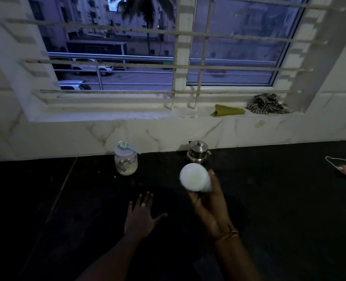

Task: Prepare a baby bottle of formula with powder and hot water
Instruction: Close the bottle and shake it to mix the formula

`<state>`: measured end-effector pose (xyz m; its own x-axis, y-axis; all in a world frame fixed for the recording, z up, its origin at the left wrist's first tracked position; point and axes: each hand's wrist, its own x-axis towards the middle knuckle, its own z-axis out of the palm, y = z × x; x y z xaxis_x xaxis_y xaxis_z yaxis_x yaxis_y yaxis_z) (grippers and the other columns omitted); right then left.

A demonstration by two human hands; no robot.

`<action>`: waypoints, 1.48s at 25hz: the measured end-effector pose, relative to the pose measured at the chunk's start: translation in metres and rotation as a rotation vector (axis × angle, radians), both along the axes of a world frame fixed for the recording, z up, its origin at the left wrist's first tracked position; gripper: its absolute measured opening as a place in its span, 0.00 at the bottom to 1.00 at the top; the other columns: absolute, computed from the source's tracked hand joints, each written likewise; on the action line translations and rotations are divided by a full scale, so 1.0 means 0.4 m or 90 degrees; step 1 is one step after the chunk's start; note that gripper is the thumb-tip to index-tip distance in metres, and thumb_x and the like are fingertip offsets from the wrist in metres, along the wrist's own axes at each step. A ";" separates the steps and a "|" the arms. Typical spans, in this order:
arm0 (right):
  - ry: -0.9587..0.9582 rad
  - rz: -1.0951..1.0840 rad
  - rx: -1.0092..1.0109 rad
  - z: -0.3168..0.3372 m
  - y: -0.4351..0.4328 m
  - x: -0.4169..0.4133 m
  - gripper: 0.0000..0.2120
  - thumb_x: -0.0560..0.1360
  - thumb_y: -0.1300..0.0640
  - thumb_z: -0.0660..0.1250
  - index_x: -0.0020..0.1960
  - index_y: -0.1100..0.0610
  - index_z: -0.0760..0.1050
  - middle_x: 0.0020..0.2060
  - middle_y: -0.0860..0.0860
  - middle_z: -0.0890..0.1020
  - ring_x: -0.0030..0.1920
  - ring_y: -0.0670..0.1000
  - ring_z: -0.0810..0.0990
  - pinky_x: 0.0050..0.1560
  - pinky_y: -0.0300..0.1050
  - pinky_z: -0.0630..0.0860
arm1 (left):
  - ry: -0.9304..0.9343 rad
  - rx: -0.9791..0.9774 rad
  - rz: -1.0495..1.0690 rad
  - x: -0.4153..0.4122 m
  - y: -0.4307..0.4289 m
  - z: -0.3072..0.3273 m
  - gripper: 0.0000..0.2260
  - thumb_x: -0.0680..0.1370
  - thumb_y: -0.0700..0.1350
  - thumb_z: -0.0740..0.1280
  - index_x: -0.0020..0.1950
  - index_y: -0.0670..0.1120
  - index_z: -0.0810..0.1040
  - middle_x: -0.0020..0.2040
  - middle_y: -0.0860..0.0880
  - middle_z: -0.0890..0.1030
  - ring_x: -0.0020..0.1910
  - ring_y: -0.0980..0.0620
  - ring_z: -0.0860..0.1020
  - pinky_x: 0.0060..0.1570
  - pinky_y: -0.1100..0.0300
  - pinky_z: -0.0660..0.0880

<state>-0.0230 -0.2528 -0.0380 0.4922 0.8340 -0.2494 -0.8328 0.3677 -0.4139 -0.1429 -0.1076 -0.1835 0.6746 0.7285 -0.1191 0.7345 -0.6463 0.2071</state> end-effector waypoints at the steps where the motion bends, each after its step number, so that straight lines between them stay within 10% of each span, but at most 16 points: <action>1: 0.053 0.059 -0.004 0.015 0.003 -0.001 0.45 0.49 0.56 0.83 0.63 0.58 0.70 0.57 0.61 0.78 0.48 0.60 0.82 0.34 0.51 0.82 | 0.002 -0.007 0.001 0.000 0.000 0.003 0.55 0.56 0.79 0.29 0.77 0.49 0.45 0.78 0.53 0.47 0.77 0.51 0.44 0.74 0.46 0.43; 4: -0.477 0.369 -0.374 0.095 0.000 -0.019 0.26 0.69 0.59 0.71 0.64 0.53 0.66 0.59 0.58 0.75 0.55 0.56 0.77 0.49 0.50 0.80 | 0.046 -0.020 -0.018 -0.003 0.002 0.014 0.46 0.67 0.75 0.44 0.77 0.49 0.43 0.78 0.52 0.44 0.77 0.51 0.43 0.74 0.46 0.42; 8: -0.817 0.013 -0.371 0.058 -0.027 -0.009 0.38 0.64 0.61 0.76 0.62 0.38 0.59 0.53 0.45 0.72 0.49 0.48 0.77 0.48 0.46 0.79 | 0.024 -0.006 -0.019 -0.007 -0.002 0.014 0.58 0.53 0.80 0.30 0.77 0.49 0.44 0.78 0.52 0.46 0.77 0.51 0.43 0.74 0.47 0.43; 11: -0.570 -0.168 -0.210 0.020 -0.024 -0.028 0.37 0.65 0.64 0.74 0.64 0.40 0.60 0.54 0.47 0.73 0.52 0.52 0.78 0.45 0.50 0.80 | -0.004 0.004 -0.006 -0.007 -0.001 0.005 0.56 0.55 0.78 0.29 0.77 0.49 0.45 0.78 0.53 0.47 0.77 0.51 0.45 0.74 0.46 0.44; 15: -0.077 0.034 -0.017 0.027 -0.009 -0.030 0.45 0.52 0.52 0.82 0.65 0.53 0.67 0.50 0.58 0.82 0.45 0.58 0.84 0.39 0.54 0.82 | -0.002 -0.002 -0.001 0.000 -0.003 0.005 0.57 0.55 0.80 0.30 0.77 0.49 0.45 0.78 0.53 0.48 0.77 0.51 0.45 0.74 0.46 0.43; 18: -0.439 0.093 -0.184 0.037 -0.009 -0.014 0.29 0.66 0.60 0.74 0.63 0.50 0.66 0.51 0.53 0.77 0.46 0.53 0.80 0.40 0.46 0.81 | 0.049 -0.010 -0.022 -0.003 0.002 0.013 0.51 0.59 0.74 0.34 0.76 0.49 0.41 0.78 0.52 0.43 0.77 0.51 0.42 0.74 0.45 0.42; 20: -0.664 0.015 -0.257 0.029 -0.003 -0.003 0.38 0.64 0.66 0.75 0.65 0.44 0.61 0.56 0.50 0.72 0.51 0.52 0.78 0.45 0.49 0.81 | 0.068 -0.020 -0.032 -0.004 0.007 0.018 0.47 0.65 0.75 0.39 0.76 0.49 0.40 0.78 0.51 0.43 0.77 0.50 0.41 0.74 0.45 0.42; 22: -0.573 -0.118 -0.251 0.025 -0.005 -0.005 0.37 0.64 0.67 0.74 0.64 0.45 0.61 0.56 0.50 0.73 0.51 0.53 0.78 0.44 0.52 0.81 | 0.038 0.001 -0.018 -0.001 0.004 0.007 0.53 0.59 0.79 0.31 0.77 0.49 0.43 0.78 0.52 0.45 0.77 0.51 0.43 0.74 0.46 0.42; 26: 0.007 -0.046 -0.029 0.005 0.007 -0.016 0.43 0.56 0.55 0.79 0.68 0.55 0.66 0.63 0.62 0.75 0.53 0.59 0.78 0.35 0.52 0.82 | 0.011 0.005 -0.004 0.000 0.000 -0.001 0.57 0.54 0.79 0.27 0.77 0.49 0.44 0.78 0.53 0.46 0.77 0.51 0.44 0.74 0.46 0.43; 30: -0.352 0.080 -0.267 0.020 0.000 -0.018 0.31 0.67 0.60 0.72 0.66 0.52 0.63 0.57 0.55 0.75 0.48 0.53 0.77 0.39 0.49 0.78 | 0.054 -0.031 -0.025 -0.004 0.008 0.010 0.41 0.72 0.71 0.47 0.77 0.50 0.41 0.78 0.52 0.44 0.77 0.51 0.42 0.75 0.46 0.42; 33: -0.582 -0.054 -0.343 0.016 0.006 -0.017 0.35 0.65 0.65 0.74 0.63 0.45 0.61 0.51 0.46 0.72 0.49 0.49 0.76 0.40 0.43 0.77 | 0.063 -0.022 -0.020 -0.007 0.008 0.008 0.44 0.68 0.75 0.43 0.76 0.49 0.41 0.78 0.52 0.43 0.76 0.51 0.42 0.74 0.46 0.41; 37: -0.250 -0.169 -0.206 0.005 0.016 -0.026 0.32 0.68 0.63 0.72 0.63 0.44 0.59 0.55 0.54 0.73 0.53 0.57 0.77 0.44 0.55 0.80 | 0.002 0.004 -0.001 -0.003 -0.002 0.001 0.54 0.57 0.77 0.31 0.77 0.49 0.45 0.78 0.53 0.47 0.77 0.51 0.45 0.74 0.47 0.43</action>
